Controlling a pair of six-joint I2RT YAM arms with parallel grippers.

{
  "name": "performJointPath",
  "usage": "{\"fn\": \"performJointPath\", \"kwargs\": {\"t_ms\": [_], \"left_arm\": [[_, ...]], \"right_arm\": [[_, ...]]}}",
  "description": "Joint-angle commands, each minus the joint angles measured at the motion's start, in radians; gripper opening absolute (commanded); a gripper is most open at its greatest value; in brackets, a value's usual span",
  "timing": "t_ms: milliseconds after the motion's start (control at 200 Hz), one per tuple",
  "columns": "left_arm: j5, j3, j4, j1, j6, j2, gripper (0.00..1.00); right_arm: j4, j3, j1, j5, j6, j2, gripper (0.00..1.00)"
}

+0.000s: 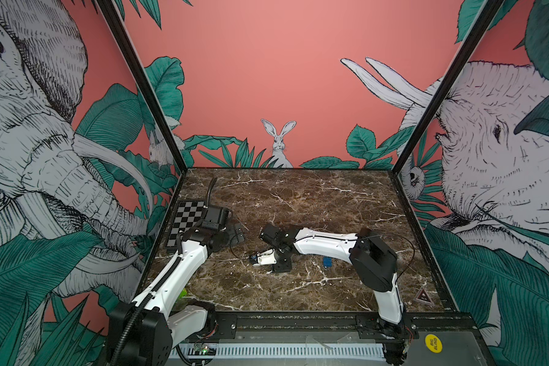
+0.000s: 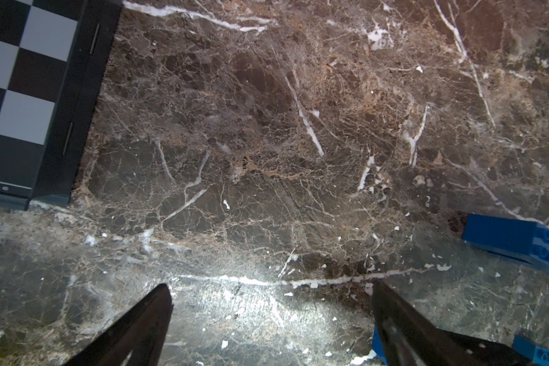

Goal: Assemble the letter h with lego
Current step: Pick up the lego brick from the center of the board.

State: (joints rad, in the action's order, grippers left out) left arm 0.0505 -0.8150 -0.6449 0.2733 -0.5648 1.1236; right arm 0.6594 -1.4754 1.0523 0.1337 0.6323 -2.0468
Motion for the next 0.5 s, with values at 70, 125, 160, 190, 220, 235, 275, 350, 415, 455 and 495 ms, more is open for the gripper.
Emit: {"fn": "performJointPath", "kwargs": {"t_ms": [70,125,160,190,220,235,275,350,415,455,495], "left_arm": [[0.019,0.013,-0.03,0.001,0.003,-0.015,0.99],[0.019,0.012,-0.03,0.001,0.005,-0.013,0.99],[0.017,0.011,-0.03,0.001,0.005,-0.011,0.99],[0.017,0.008,-0.032,0.001,0.005,-0.01,0.99],[0.018,0.006,-0.034,0.001,0.006,-0.008,0.99],[0.018,0.005,-0.034,0.001,0.005,-0.007,0.99],[0.018,0.004,-0.033,0.0,0.006,-0.008,0.99],[0.018,0.001,-0.033,0.001,0.006,-0.006,0.99],[0.019,0.0,-0.033,0.001,0.008,-0.006,0.99],[0.019,-0.001,-0.034,0.001,0.007,-0.004,0.99],[0.018,-0.002,-0.031,0.0,0.007,-0.002,0.99]], "right_arm": [[0.014,-0.01,0.003,-0.014,0.009,-0.019,0.53],[0.011,-0.007,0.003,-0.018,0.009,-0.023,0.5],[0.009,-0.008,0.001,-0.023,0.009,-0.024,0.48],[0.006,-0.007,0.002,-0.025,0.007,-0.025,0.45],[0.005,-0.006,0.0,-0.027,0.006,-0.022,0.43],[0.004,-0.005,-0.001,-0.026,0.006,-0.022,0.43],[0.002,-0.003,-0.002,-0.024,0.004,-0.018,0.39],[-0.008,0.004,-0.004,-0.029,0.001,-0.004,0.35],[-0.009,0.013,-0.008,-0.028,0.0,0.016,0.31],[-0.007,0.019,-0.017,-0.026,-0.003,0.033,0.28],[0.002,0.018,-0.024,-0.026,-0.005,0.052,0.24]]}}
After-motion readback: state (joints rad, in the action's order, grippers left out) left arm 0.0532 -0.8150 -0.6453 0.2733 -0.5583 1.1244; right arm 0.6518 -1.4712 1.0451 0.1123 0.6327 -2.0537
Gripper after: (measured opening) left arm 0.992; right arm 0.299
